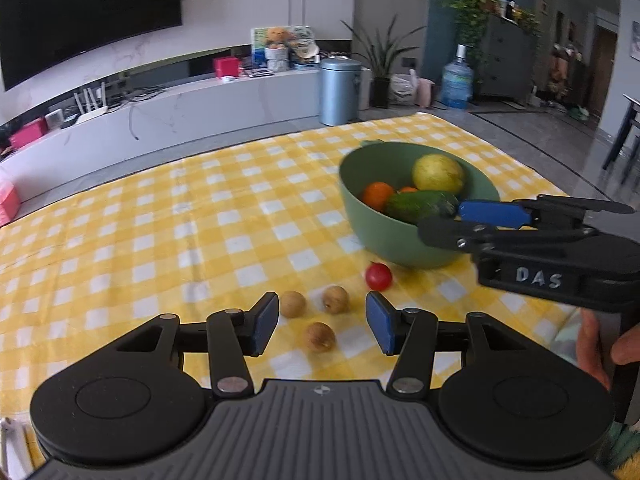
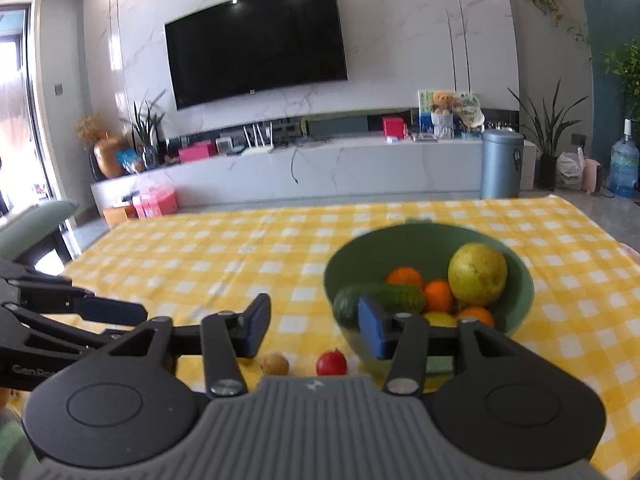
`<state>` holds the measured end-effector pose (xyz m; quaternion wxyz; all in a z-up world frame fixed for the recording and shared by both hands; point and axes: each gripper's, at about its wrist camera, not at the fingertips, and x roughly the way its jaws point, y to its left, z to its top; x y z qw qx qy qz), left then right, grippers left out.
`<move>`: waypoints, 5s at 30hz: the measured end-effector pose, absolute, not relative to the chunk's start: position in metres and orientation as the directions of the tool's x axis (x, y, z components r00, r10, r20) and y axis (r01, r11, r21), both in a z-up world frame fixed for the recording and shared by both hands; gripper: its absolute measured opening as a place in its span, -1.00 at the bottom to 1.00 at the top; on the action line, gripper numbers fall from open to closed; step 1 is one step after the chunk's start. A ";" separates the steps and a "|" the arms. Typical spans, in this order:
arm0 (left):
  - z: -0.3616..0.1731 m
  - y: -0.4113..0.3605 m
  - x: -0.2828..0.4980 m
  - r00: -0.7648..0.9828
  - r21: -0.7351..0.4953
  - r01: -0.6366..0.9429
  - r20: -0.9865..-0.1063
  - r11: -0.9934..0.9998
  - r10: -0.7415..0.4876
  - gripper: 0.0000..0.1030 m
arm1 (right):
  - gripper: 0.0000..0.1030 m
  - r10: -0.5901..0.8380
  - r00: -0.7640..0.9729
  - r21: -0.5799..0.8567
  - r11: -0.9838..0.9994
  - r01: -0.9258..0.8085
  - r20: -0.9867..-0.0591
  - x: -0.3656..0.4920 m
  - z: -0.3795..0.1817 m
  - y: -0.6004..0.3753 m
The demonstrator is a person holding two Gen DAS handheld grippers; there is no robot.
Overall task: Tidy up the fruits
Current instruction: 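Withdraw both tools from the bowl toward the remaining longans and tomato, then close the left tool on a brown longan while the right tool closes on another longan, then carry the longan in the left tool while the right tool carries its longan over the bowl, then lower both longans into the green bowl and open both tools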
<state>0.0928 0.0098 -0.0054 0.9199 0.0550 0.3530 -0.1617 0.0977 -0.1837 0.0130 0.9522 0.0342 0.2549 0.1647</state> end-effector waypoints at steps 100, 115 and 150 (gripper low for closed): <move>-0.027 0.041 0.108 0.728 -0.225 0.111 -0.645 0.968 -0.233 -0.44 | -0.62 0.426 0.725 0.119 0.892 -0.436 -0.542 0.120 -0.025 -0.132; 0.019 -0.010 0.120 0.739 -0.226 0.231 -0.592 0.946 -0.322 -0.44 | -0.61 0.293 0.867 0.039 0.952 -0.303 -0.402 0.097 0.033 -0.188; -0.023 -0.079 0.248 0.518 -0.224 0.285 -0.782 0.932 -0.347 -0.43 | -0.61 0.235 0.777 0.305 0.950 -0.058 -0.584 0.206 -0.024 -0.255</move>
